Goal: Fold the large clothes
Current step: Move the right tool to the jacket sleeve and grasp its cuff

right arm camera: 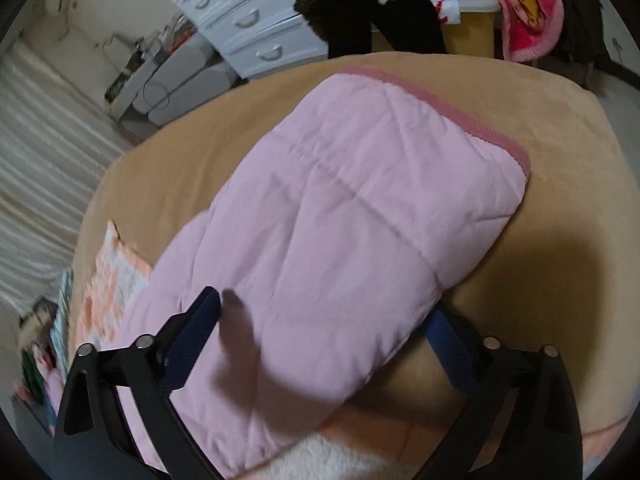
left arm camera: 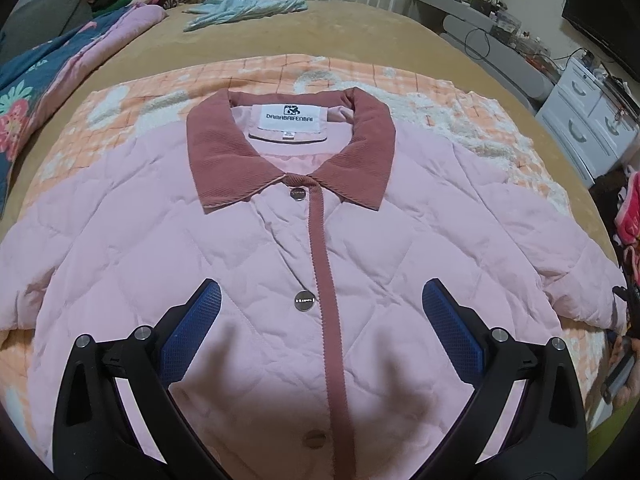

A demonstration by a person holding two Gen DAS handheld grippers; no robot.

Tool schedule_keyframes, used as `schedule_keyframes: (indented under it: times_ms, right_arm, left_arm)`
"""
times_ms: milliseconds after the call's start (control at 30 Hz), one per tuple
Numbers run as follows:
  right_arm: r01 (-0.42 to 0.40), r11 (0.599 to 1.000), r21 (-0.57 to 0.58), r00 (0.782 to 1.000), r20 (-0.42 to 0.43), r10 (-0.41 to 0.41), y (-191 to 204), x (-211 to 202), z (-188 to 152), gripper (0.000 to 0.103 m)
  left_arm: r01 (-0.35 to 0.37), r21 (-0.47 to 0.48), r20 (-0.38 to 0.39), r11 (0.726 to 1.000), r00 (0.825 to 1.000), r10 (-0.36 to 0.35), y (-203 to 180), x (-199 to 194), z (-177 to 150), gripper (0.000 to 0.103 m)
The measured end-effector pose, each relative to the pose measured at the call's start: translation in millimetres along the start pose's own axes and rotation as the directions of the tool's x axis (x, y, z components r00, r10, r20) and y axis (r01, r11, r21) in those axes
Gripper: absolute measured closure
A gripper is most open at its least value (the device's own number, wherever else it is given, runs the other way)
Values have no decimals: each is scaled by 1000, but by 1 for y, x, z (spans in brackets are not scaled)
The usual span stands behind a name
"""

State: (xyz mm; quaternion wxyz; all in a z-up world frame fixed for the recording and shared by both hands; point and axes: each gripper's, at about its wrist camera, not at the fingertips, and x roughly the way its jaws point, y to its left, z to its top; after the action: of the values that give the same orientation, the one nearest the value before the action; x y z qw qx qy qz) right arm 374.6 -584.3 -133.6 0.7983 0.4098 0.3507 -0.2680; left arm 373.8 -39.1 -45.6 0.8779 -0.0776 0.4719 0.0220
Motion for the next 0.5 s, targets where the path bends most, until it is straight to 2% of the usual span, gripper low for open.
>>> schedule_keyframes:
  times_ms: [33,67,100,133,200,333,500]
  right_arm:
    - [5,1000,4,1000,10,-5,-1,0,2,26]
    - [-11,1000,7,1000,18,11,-3,-1,5,53]
    - [-53,999,9,999,9,53,-3,1,8,73]
    - [-77,997,3,997,0,77,1,0,9,76]
    - [-63,991,-116,997,42,69,24,-14,9,84]
    - [-121,959,-258,985,86,147,64,-49,9,86]
    - [-186,890,-416,960,115,254,117,-96,-2,87]
  left_arm:
    - [3,1,4,1000,1000,-3,1,-2,0,8]
    - [5,1,7,1000,1000,-5,2,-3,0,8]
    - [3,2,8,1000,1000,-3,3,-4,1,8]
    - [-1,5,9,1000,1000,1,4,-6,0,8]
    - [-3,8,9,1000,1000,3,5,-10,1,8]
    - [7,7,29,1000,1000,-8,7,-23,4,8]
    - [18,-1,51,1000,999,-18,11,-42,10,8]
